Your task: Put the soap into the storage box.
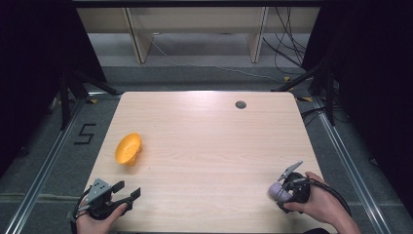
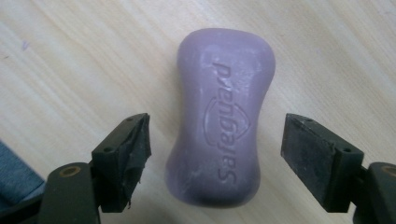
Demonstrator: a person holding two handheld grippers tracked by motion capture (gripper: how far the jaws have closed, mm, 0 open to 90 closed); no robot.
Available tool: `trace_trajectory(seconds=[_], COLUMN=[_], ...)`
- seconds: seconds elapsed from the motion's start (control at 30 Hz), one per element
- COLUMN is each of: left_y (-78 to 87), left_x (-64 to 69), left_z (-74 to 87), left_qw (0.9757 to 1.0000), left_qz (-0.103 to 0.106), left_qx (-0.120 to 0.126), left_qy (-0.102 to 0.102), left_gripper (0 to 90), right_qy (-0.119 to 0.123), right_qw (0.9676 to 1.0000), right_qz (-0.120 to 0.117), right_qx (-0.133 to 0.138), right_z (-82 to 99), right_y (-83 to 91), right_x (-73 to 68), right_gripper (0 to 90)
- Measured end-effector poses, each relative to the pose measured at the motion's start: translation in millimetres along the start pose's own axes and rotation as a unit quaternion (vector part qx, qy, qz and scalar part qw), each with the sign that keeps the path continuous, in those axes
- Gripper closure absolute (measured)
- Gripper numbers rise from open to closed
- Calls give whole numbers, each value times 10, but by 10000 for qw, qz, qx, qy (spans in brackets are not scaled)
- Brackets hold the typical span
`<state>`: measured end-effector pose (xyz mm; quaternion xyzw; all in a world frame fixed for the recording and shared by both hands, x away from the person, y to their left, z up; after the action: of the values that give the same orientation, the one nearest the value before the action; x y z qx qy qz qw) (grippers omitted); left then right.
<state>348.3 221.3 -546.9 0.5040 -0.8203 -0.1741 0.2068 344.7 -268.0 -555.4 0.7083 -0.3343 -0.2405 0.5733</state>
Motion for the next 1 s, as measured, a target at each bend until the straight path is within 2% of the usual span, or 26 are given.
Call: trace_trajectory(seconds=[0.07, 0.17, 0.3, 0.4, 0.47, 0.7, 0.77, 0.83, 0.93, 1.0], left_y=[-15, -17, -16, -11, -13, -25, -30, -32, -32, -32], left_x=[12, 6, 5, 12, 13, 13, 21, 20, 24, 23], left_z=[-10, -2, 20, 20, 21, 30, 31, 38, 43, 48], left_qw=[10000, 10000, 10000, 10000, 10000, 10000, 9999, 9999, 9999, 9999], left_qz=[48, 11, 29, 36, 69, 64, 39, 68, 55, 61], left_qx=[60, 39, -6, -12, -16, -36, -47, -72, -78, -93], left_qy=[48, 16, 42, 82, 13, 49, 95, 26, 45, 55], left_gripper=[268, 261, 259, 260, 261, 263, 263, 262, 261, 261], right_qy=[61, 153, 127, 175, 164, 181, 74, 229, -13, -51], right_qw=[10000, 9998, 9999, 9997, 9995, 9984, 9979, 9977, 9975, 9971], right_qz=[1, -86, -68, -81, -111, -145, -211, -152, -272, -262], right_qx=[28, 12, -50, -161, -233, -522, -612, -613, -650, -712], right_z=[-7, -36, -96, -153, -175, -170, -174, -186, -179, -172], right_y=[8, 71, 139, 153, 147, 94, 75, 42, 5, -8], right_x=[3, -28, -21, 2, 21, 76, 48, 97, 60, 59], right_gripper=[247, 250, 255, 305, 332, 377, 385, 384, 386, 382])
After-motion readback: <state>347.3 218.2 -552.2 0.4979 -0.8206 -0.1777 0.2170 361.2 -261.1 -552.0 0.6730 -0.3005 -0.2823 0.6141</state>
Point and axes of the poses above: each handheld gripper's, and its own axes: y roughly backward along the jaws, z roughly out of its underside, x roughly to its right, the point moved 10 cm from there along -y, roughly forward along the jaws, and after that the axes turned 2 degrees about -y, right-handed, at the moved point
